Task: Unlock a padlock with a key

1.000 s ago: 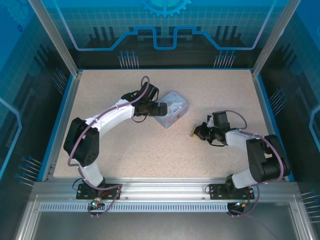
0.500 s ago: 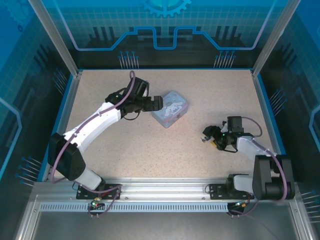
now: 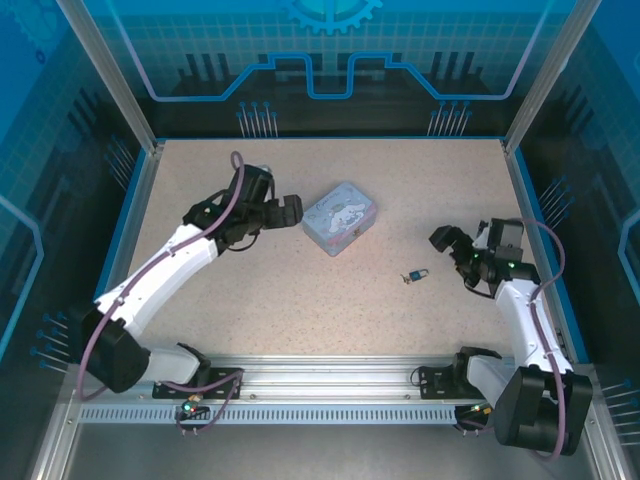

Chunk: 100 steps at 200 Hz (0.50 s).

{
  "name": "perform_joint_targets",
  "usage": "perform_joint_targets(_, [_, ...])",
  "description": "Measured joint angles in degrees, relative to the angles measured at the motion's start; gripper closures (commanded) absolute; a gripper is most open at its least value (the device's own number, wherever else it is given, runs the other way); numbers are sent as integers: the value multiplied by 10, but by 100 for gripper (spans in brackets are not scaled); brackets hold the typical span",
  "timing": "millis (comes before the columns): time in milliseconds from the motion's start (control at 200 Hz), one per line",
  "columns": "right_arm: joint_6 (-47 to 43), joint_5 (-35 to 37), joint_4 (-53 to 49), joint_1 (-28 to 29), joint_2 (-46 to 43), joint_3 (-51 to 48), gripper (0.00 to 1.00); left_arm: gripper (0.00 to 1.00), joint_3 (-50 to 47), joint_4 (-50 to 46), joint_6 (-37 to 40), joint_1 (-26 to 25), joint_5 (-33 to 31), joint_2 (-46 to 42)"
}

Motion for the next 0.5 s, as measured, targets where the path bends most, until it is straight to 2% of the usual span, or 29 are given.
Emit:
perform_joint_targets(160, [-22, 73, 4, 7, 18, 57, 0, 1, -95, 92, 60, 12, -71, -71])
perform_joint_targets(310, [-59, 216, 46, 56, 41, 61, 0, 1, -207, 217, 151, 28, -136, -133])
perform_joint_targets(500, [-138, 351, 100, 106, 79, 61, 0, 1, -292, 347, 204, 123, -155, -164])
